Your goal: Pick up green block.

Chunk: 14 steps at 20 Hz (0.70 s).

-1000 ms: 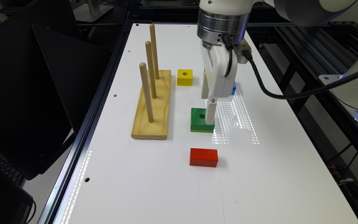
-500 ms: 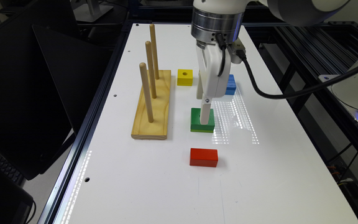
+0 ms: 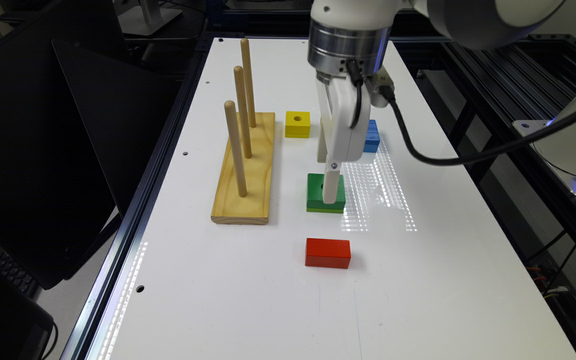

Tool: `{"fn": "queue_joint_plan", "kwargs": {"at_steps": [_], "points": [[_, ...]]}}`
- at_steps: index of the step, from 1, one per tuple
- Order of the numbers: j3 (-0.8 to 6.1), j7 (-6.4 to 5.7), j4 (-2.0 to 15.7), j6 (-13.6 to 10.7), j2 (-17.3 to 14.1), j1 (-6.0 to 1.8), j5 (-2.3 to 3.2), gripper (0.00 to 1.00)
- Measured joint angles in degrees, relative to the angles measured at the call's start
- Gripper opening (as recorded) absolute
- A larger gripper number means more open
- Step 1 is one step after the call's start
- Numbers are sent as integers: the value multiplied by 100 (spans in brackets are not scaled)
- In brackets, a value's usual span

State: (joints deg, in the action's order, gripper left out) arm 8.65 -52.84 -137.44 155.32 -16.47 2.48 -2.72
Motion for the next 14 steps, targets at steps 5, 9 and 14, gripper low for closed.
{"fn": "queue_joint_plan", "kwargs": {"at_steps": [5, 9, 14], "points": [[-2, 0, 94, 267, -349, 0, 7, 100], [-4, 0, 187, 268, -428, 0, 7, 100], [-4, 0, 190, 268, -428, 0, 7, 100]]}}
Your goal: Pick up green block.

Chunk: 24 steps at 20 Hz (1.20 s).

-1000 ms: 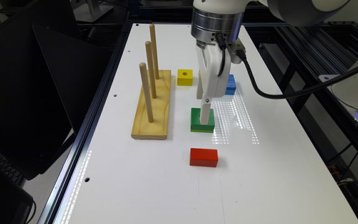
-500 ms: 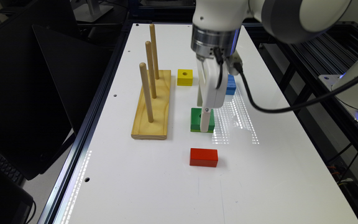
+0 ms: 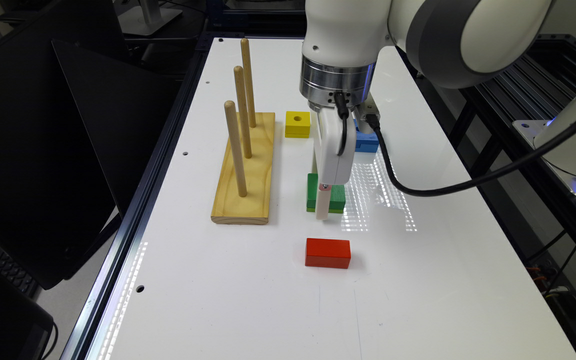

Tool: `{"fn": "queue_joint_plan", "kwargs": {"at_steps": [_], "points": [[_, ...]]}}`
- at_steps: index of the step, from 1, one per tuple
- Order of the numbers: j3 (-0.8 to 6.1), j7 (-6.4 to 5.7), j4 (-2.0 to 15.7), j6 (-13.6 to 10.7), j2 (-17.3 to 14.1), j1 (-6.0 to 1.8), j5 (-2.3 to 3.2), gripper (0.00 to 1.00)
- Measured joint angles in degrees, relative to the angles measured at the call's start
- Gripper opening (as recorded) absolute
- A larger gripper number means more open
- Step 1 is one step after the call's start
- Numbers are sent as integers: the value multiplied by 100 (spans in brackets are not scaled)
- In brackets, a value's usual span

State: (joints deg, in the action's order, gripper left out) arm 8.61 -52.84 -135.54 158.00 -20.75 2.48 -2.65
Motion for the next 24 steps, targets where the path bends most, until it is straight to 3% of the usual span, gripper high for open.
{"fn": "queue_joint_plan", "kwargs": {"at_steps": [16, 17, 24], "points": [[-3, 0, 11, 20, -62, 1, 15, 100], [-4, 0, 10, 20, -62, -3, 16, 0], [-4, 0, 9, 20, -62, -4, 16, 0]]}}
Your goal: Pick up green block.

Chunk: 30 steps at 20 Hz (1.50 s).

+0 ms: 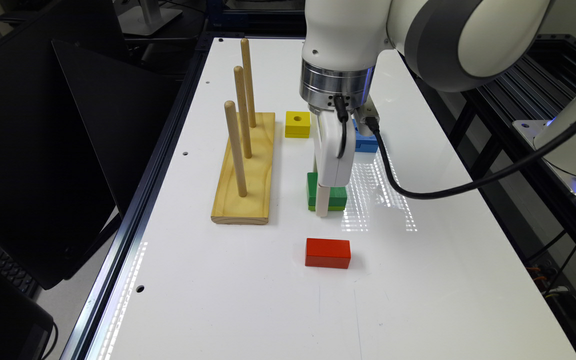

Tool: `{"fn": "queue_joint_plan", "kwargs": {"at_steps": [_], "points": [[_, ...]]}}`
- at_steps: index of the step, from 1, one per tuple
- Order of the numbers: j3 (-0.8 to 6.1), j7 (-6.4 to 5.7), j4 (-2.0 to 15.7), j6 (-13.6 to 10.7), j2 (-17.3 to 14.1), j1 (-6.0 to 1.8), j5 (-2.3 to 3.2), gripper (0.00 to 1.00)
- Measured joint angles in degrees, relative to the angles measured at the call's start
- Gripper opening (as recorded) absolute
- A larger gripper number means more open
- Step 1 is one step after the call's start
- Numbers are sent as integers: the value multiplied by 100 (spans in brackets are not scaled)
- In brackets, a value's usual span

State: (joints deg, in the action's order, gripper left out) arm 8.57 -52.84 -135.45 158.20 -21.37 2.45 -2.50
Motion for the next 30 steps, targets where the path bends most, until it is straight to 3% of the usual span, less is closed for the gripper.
{"fn": "queue_joint_plan", "kwargs": {"at_steps": [10, 18, 25, 30], "points": [[-9, 0, -6, -60, 94, 0, 2, 0], [-8, 0, -28, -723, 754, 0, 2, 0], [-7, 0, -43, -813, 887, 0, 2, 0], [-3, 0, -39, -1374, 1476, 0, -3, 0]]}}
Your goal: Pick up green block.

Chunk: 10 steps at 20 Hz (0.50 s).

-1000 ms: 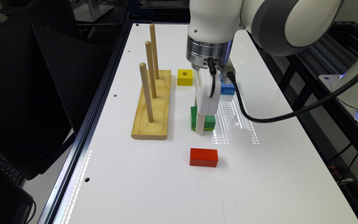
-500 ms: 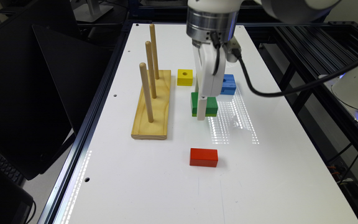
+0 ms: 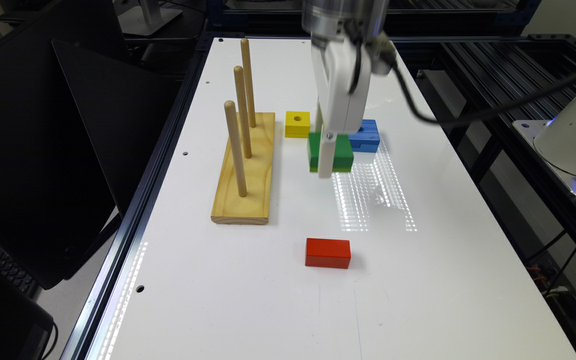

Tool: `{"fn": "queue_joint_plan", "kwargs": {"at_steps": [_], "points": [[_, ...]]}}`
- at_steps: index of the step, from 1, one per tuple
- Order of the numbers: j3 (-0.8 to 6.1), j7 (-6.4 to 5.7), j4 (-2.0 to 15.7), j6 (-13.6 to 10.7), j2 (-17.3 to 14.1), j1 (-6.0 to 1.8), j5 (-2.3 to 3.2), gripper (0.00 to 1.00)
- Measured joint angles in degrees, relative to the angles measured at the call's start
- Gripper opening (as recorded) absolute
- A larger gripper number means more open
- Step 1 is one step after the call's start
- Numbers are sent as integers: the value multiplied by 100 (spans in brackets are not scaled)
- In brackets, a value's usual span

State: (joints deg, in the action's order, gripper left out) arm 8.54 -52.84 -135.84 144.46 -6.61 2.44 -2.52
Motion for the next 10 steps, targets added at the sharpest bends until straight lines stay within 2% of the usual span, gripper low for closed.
{"fn": "queue_joint_plan", "kwargs": {"at_steps": [2, 4, 10], "points": [[3, 0, -5, -240, 237, 0, -1, 0], [5, 0, -10, -353, 347, 0, -1, 0], [6, 0, -16, -372, 348, 0, -1, 0]]}}
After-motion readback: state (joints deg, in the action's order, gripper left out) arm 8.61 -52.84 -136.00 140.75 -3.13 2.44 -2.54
